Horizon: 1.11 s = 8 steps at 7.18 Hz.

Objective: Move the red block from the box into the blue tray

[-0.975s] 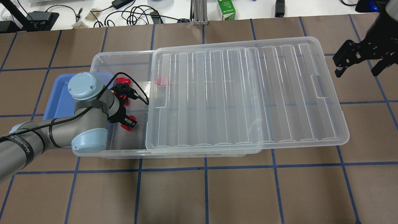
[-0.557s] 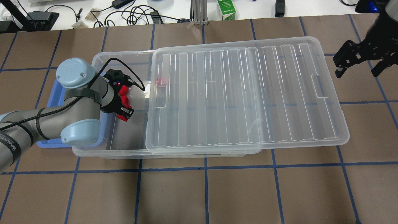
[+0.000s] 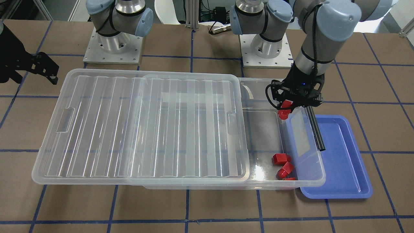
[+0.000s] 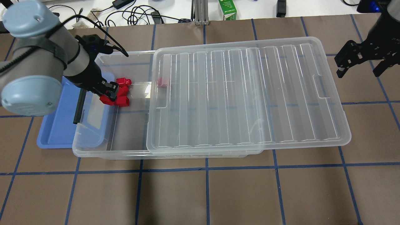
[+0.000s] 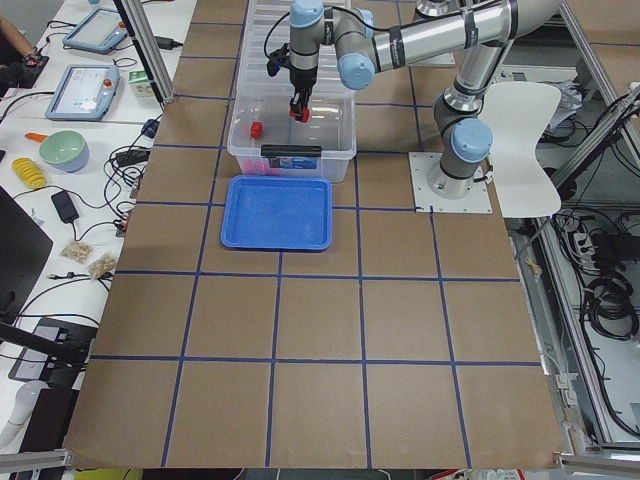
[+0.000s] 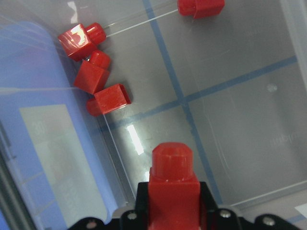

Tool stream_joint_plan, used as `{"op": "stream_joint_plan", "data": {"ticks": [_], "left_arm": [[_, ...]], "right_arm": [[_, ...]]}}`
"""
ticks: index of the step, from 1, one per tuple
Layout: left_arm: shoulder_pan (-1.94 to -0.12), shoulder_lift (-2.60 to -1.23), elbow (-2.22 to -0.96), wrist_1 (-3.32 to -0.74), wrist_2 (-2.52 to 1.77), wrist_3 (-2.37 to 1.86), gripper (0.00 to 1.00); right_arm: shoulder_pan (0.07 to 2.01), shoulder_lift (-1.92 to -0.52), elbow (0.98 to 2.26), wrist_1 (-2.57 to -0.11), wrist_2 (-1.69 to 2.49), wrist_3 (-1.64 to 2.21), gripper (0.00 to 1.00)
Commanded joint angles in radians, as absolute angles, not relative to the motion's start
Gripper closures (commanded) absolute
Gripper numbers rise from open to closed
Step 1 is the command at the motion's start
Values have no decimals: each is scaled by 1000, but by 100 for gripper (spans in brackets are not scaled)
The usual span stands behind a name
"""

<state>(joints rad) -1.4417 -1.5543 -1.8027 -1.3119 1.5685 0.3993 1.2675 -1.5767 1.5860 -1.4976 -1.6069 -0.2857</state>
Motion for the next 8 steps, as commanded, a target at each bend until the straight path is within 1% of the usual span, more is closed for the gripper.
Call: {"op": "stream_joint_plan", "data": {"ticks": [1, 3, 4, 6, 8], "left_arm": [[-1253, -1534, -1735, -1429, 1569, 405, 100], [-1030, -1606, -1733, -1419, 1481, 463, 100], [-982, -1676, -1739, -1364, 1479, 617, 100], [-973, -1826, -1766, -1202, 1429, 666, 100], [-973, -1913, -1781, -1122, 1410, 687, 100]], "right_arm": [[1266, -1572, 1588, -1499, -1608, -288, 0], [1243, -1543, 1591, -1503, -1606, -319, 0], [1235, -1531, 1580, -1502, -1606, -330, 0], [1220, -1526, 1580, -1529, -1646, -342, 0], [1218, -1490, 1586, -1588, -1652, -357, 0]]}}
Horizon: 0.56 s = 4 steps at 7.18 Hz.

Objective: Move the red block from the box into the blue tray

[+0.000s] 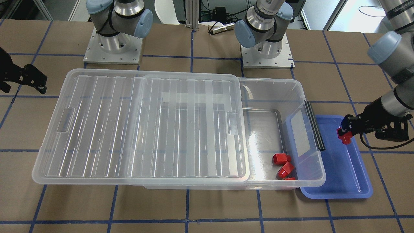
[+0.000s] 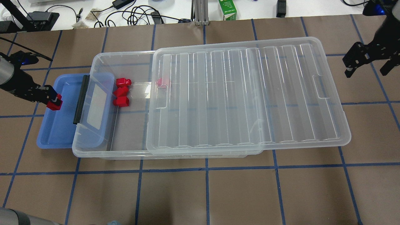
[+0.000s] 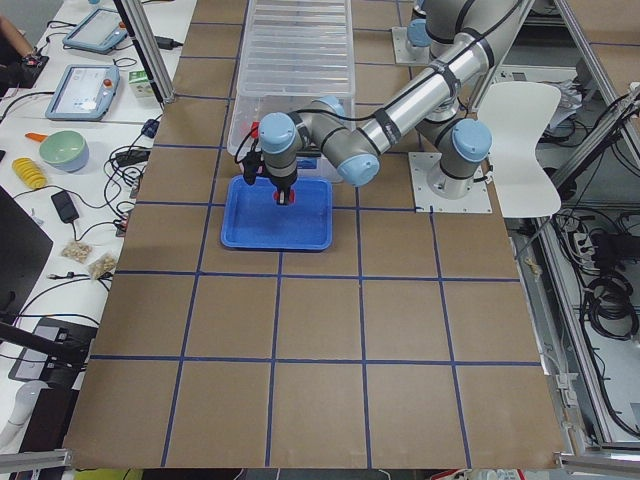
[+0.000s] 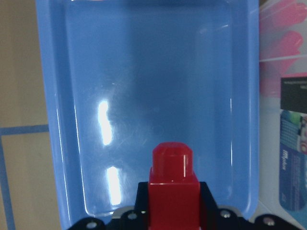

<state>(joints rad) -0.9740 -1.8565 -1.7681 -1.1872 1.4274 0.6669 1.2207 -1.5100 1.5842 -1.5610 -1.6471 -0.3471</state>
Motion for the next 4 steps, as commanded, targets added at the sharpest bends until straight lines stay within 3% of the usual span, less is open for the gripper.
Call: {"op": "stream_joint_plan", "data": {"ticks": [1, 2, 3, 4], "left_arm": [[-973, -1946, -1808, -1059, 1408, 689, 100], [-974, -1969, -1824, -993, 1408, 689, 100], [-973, -1977, -1835, -985, 1408, 692, 78], [-974, -1976, -1826, -985, 1407, 675, 10]], "right_arm": [[1218, -1459, 1589, -1600, -1649, -379, 0], [1218, -1430, 1589, -1680, -1655, -394, 0], [1218, -1421, 1589, -1696, -1657, -403, 0], [1216, -1402, 1585, -1700, -1654, -406, 0]]}}
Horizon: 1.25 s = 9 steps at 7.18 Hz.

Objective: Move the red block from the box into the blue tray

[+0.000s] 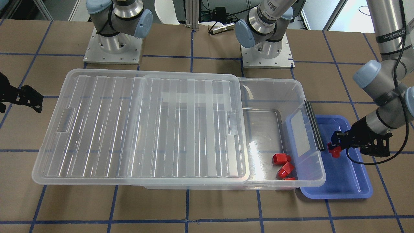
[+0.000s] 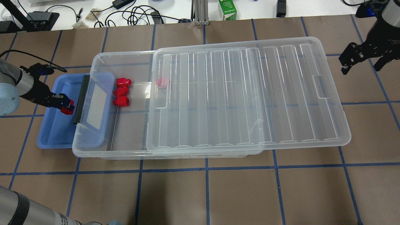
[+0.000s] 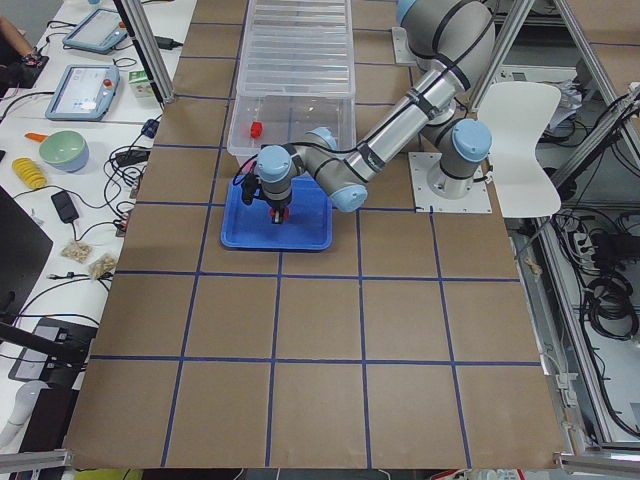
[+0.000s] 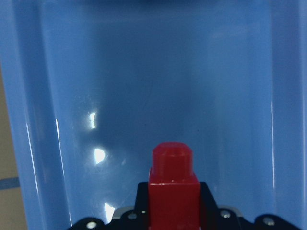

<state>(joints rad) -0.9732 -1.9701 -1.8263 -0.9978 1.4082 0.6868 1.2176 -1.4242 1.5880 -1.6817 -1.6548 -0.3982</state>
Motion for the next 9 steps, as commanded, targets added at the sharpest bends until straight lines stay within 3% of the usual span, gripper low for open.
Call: {"op": "stream_joint_plan", "data": {"ticks": [1, 3, 6, 9], "left_arm": [[-994, -1938, -1804, -1005, 1423, 632, 0], [-999, -1799, -1769, -1171, 1488, 626, 0], [-1254, -1602, -1513, -1625, 1587, 335, 0], [-1555, -1591, -1494, -1600, 1594, 57, 0]], "right_arm": [[1215, -1387, 1589, -1715, -1655, -434, 0], [1215, -1364, 1592, -1718, -1657, -440, 0], [1183, -1344, 1591, -1718, -1655, -454, 0], [1184, -1339, 1592, -1709, -1646, -439, 0]]}}
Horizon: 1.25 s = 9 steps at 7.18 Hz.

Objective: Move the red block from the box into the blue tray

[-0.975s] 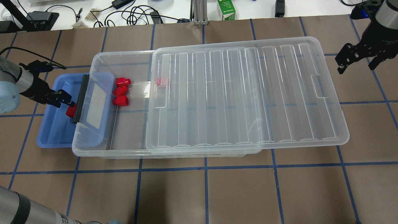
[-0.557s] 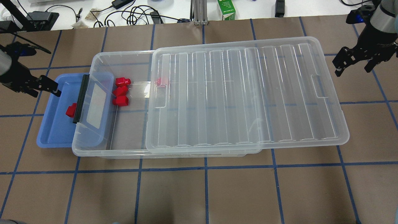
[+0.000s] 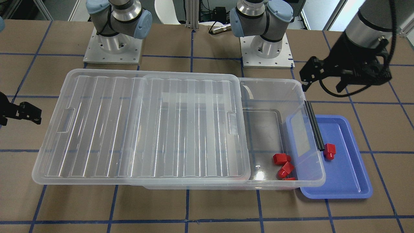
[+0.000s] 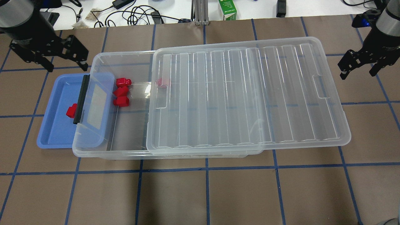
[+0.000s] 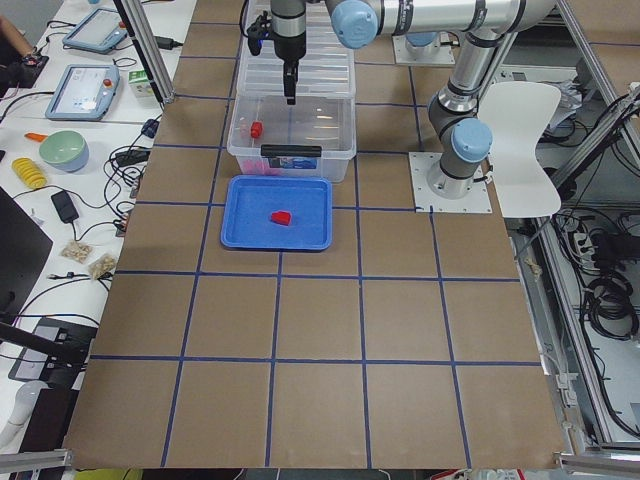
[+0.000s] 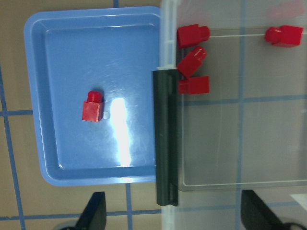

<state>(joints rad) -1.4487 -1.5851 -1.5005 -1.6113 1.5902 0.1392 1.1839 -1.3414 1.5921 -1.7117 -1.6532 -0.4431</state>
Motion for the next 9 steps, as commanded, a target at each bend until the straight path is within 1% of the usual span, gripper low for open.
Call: {"op": "stream_joint_plan", "data": {"ticks": [1, 3, 6, 9], "left_arm": [[-1577, -1607, -1506, -1548, 1591, 58, 0], [-1586, -1588, -1560, -1519, 1592, 58, 0], [-1571, -1578, -1545, -1519, 1583, 57, 0], [-1511, -1566, -1536, -1519, 1536, 57, 0]], "right_arm": [[1184, -1336, 1592, -1706, -1641, -437, 0], [1187, -1313, 1591, -1710, -1638, -439, 0], [1195, -1313, 1591, -1701, -1637, -437, 0], [1207, -1313, 1591, -1695, -1637, -437, 0]]}}
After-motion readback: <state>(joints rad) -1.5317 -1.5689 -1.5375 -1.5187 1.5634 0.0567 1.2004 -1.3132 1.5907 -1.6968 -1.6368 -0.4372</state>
